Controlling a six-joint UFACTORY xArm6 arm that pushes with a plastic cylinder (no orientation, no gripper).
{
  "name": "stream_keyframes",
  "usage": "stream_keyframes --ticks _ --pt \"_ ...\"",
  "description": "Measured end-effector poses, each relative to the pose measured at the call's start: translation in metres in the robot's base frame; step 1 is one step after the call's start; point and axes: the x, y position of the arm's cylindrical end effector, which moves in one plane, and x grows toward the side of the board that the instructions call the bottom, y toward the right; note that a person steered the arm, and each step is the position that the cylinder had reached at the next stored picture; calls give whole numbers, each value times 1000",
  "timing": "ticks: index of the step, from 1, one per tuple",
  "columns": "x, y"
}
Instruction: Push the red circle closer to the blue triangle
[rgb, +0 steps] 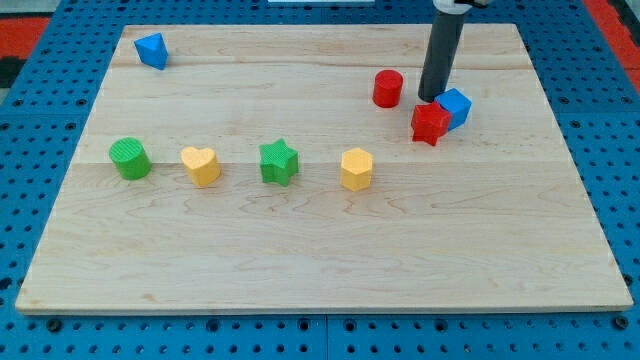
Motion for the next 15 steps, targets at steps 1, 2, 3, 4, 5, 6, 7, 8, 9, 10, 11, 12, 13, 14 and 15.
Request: stream_keyframes --ticks 1,2,3,4,5,6,7,8,9,10,11,12,13,14,15 --pt "-23 -13" --pt "-29 -44" --pt "-16 -46" --pt "4 -41" --pt "-8 -114" --pt "-32 -178" --pt "-39 -207" --pt "-50 -176" --pt "-66 -190" --pt "-83 -206" --pt "-94 -209" --pt "-96 -224" --pt "-89 -239" --pt "-71 -256" --pt "-64 -272"
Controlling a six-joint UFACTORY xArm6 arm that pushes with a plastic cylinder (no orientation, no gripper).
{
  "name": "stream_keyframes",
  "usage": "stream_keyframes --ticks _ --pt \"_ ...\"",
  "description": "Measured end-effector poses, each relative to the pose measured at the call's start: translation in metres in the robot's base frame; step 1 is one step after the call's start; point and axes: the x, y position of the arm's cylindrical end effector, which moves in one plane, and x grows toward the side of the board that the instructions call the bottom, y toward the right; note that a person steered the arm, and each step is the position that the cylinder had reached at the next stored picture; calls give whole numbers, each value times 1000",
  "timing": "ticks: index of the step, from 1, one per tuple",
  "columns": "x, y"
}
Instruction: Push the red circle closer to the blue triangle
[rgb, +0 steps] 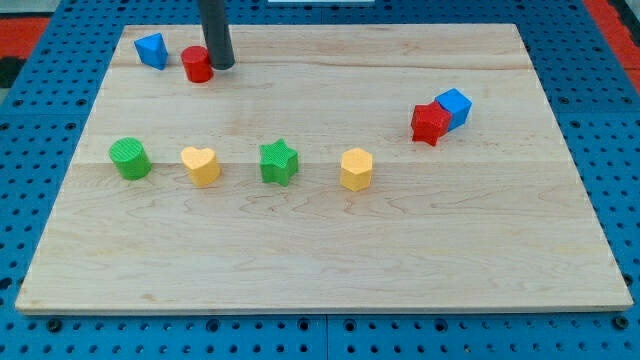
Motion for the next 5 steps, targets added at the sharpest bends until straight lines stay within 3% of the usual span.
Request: stream_keyframes --ticks 3,5 --pt "-25 -34" --pt "-7 -34"
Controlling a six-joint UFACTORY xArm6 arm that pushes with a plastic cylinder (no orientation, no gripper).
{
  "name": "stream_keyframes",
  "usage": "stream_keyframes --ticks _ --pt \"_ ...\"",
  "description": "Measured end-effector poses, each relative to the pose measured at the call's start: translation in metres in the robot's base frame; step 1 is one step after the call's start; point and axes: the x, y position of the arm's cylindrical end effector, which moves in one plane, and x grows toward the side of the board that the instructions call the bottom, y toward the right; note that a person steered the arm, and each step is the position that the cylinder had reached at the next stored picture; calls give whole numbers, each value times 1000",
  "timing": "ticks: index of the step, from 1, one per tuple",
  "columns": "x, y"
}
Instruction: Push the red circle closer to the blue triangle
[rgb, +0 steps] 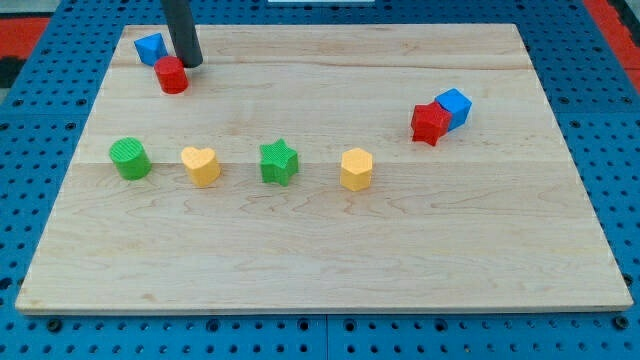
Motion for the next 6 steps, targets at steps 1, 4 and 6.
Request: stream_keyframes --ticks 1,4,6 --pt "21 18" --pt "22 -31" --pt "14 105"
